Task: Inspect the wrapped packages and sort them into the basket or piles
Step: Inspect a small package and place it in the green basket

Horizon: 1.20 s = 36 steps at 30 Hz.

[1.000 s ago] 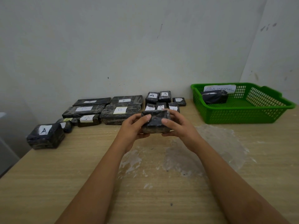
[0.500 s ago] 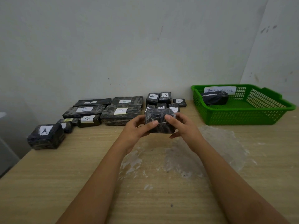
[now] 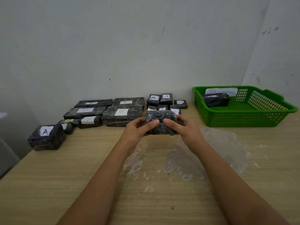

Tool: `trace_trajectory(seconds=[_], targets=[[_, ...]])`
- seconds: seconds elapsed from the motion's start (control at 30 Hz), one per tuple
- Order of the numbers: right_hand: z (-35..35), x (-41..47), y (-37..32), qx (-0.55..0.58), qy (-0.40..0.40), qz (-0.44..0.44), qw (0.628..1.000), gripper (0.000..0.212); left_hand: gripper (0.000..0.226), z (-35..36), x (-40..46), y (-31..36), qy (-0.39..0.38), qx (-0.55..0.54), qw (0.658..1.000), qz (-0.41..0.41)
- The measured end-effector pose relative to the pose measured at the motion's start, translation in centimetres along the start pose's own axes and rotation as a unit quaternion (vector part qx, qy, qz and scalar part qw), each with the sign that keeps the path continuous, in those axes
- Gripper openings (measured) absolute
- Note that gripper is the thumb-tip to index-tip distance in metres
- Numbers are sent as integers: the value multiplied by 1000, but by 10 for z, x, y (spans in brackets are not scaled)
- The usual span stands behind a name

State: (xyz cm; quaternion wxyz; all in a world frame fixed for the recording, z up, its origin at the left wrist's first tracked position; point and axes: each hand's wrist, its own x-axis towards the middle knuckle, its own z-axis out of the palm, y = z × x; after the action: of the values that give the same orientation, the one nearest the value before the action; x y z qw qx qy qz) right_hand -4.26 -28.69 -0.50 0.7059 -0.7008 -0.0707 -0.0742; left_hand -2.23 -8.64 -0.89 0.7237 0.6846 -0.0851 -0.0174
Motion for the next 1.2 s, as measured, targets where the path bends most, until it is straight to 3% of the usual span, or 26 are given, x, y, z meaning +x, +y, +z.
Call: trace_trajectory(seconds=[0.3, 0.67, 0.8, 1.2], targets=[[0, -1, 2, -41, -28, -5, 999, 54, 61, 6, -4, 2, 37, -5, 999, 20], [0, 3, 0, 9, -11, 33, 999, 56, 69, 7, -4, 3, 30, 3, 1000, 11], [-1, 3, -1, 1, -13, 37, 999, 52, 42, 9, -6, 6, 28, -7, 1000, -6], [-2, 2, 1, -18, -10, 37, 999, 60, 67, 5, -8, 7, -1, 0, 1000, 0]])
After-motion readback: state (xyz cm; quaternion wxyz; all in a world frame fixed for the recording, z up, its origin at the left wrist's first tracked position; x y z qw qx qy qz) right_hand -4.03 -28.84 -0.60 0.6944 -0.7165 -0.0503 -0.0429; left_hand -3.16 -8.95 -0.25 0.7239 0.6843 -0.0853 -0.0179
